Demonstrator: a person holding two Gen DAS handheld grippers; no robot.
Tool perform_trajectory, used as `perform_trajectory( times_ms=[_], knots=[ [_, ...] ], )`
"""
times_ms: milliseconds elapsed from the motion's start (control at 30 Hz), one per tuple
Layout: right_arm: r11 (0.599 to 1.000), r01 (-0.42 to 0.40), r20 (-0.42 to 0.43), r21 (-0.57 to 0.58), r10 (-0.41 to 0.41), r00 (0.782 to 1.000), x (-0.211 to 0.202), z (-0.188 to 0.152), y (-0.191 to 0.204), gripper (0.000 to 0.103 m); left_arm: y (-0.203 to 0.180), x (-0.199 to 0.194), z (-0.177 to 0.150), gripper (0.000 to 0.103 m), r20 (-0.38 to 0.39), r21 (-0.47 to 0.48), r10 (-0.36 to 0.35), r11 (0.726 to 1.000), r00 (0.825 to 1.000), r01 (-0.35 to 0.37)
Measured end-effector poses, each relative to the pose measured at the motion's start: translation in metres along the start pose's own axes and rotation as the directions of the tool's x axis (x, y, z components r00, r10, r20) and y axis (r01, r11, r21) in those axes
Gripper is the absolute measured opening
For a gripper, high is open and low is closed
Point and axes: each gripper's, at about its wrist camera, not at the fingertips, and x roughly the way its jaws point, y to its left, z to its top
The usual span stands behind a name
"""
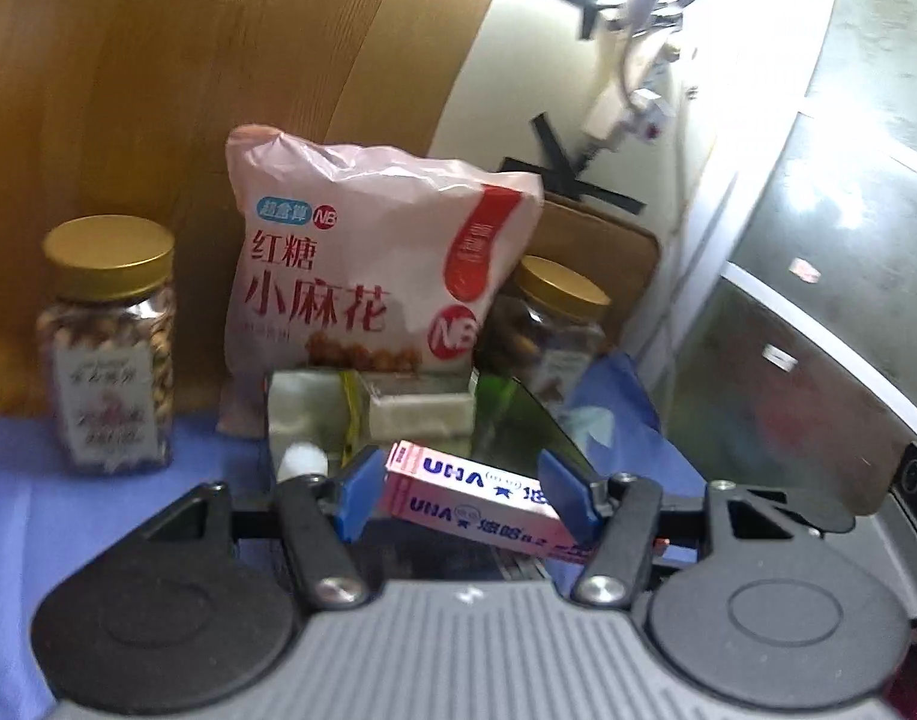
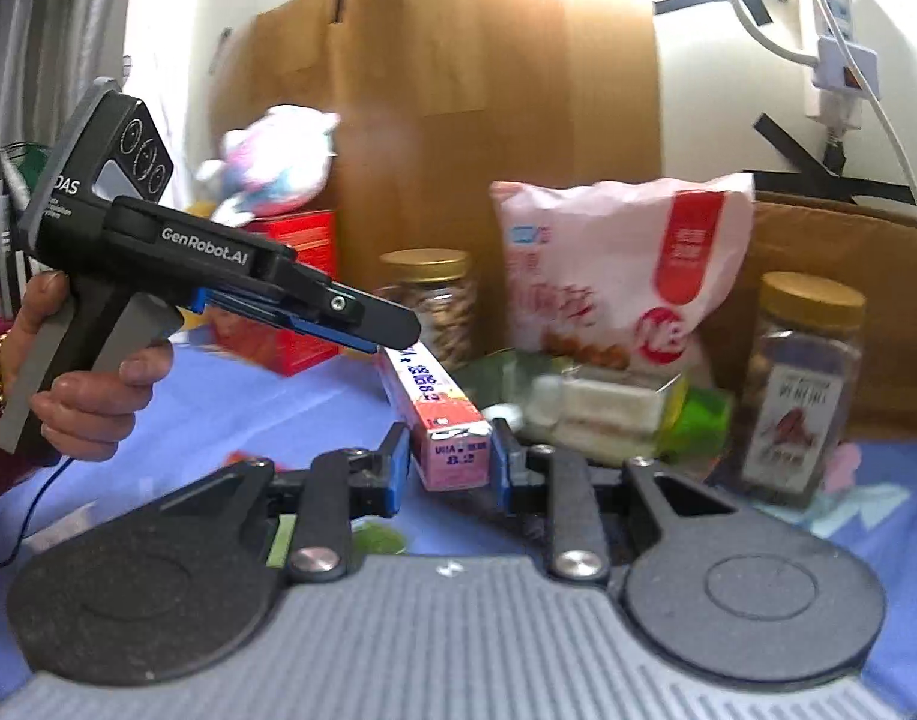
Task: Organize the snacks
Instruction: 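Carry the pink candy stick into the tin box and release it, then grasp the light green pack with the left gripper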
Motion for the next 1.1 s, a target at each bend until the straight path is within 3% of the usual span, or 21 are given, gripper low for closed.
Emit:
perform_trajectory(
  times_ms=[167,267,367,500,600,767,900,1100],
  knots=[
    [0.999,0.053,-0.033,-0.006,-0.053,0.998,0.033,-0.004,-0.025,0.033,0.016,0.052,0.010,0.057,-0.054,-0.032,0.021,0.999,0.998,-0.023],
    [0.987,0.161,-0.022,-0.010,-0.161,0.987,0.044,-0.008,-0.034,0.038,0.023,0.073,0.009,0.057,-0.091,-0.062,0.017,0.998,0.996,-0.023],
    [0.968,0.249,0.022,0.030,-0.249,0.968,0.042,-0.008,-0.043,0.038,0.023,0.074,0.005,0.057,-0.099,-0.058,0.017,0.998,0.995,-0.023],
    [0.957,0.254,0.072,0.138,-0.266,0.961,0.020,-0.011,-0.053,0.038,0.022,0.047,-0.001,0.060,-0.079,-0.037,-0.011,0.999,0.997,0.008],
    [0.965,0.197,0.078,0.173,-0.213,0.974,0.004,-0.016,-0.050,0.038,0.027,0.014,-0.013,0.061,-0.059,-0.035,-0.025,0.999,0.998,0.023],
    [0.983,-0.002,-0.002,0.182,0.003,1.000,0.001,-0.030,-0.017,0.044,0.038,-0.035,-0.055,0.061,-0.089,-0.065,0.002,0.998,0.996,-0.008],
    [0.987,-0.113,-0.095,0.117,0.125,0.988,0.015,-0.042,0.027,0.050,0.049,-0.069,-0.094,0.061,-0.125,-0.129,0.022,0.991,0.992,-0.038],
    [0.985,-0.159,-0.174,0.066,0.168,0.970,0.045,-0.045,0.063,0.050,0.060,-0.098,-0.135,0.061,-0.142,-0.255,-0.022,0.967,0.990,-0.015]
  ],
)
